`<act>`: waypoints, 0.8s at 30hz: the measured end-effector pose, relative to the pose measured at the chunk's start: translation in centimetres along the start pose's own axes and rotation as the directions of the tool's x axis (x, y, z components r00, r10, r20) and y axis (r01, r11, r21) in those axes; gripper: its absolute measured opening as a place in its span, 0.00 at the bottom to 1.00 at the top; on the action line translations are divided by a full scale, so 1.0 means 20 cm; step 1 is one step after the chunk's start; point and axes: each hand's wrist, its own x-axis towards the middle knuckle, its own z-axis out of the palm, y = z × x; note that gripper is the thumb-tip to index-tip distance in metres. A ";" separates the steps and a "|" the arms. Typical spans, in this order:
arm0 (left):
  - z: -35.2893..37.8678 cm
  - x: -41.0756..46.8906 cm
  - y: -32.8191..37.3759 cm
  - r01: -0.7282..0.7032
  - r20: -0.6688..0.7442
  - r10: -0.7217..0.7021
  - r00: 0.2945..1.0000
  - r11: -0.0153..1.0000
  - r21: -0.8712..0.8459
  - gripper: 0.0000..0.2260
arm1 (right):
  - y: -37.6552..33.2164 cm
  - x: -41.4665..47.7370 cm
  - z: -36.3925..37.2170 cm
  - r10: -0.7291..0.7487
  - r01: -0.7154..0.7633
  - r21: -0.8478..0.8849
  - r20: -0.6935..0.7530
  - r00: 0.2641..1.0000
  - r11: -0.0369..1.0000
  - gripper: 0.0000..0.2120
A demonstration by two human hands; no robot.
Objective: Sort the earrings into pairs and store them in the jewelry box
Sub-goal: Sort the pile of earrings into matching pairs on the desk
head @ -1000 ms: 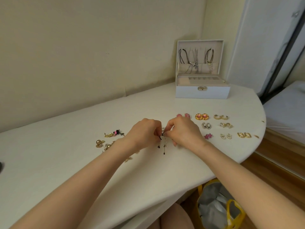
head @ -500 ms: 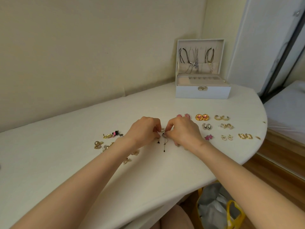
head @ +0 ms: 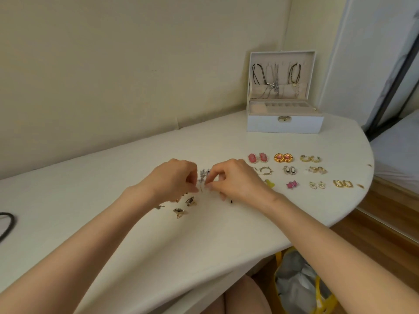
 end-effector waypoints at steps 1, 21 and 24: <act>-0.01 -0.02 -0.01 0.020 0.049 -0.022 0.999 0.999 0.030 0.12 | -0.01 0.00 0.01 -0.016 0.015 0.015 0.022 1.000 1.000 0.03; 0.04 -0.11 -0.06 0.103 0.137 -0.098 0.986 0.994 -0.027 0.12 | -0.07 0.00 0.07 -0.096 0.116 -0.157 0.130 0.987 0.981 0.12; 0.04 -0.10 -0.05 0.089 0.094 -0.082 0.992 0.993 -0.075 0.09 | -0.04 0.00 0.03 -0.090 0.105 -0.133 0.111 0.990 0.986 0.11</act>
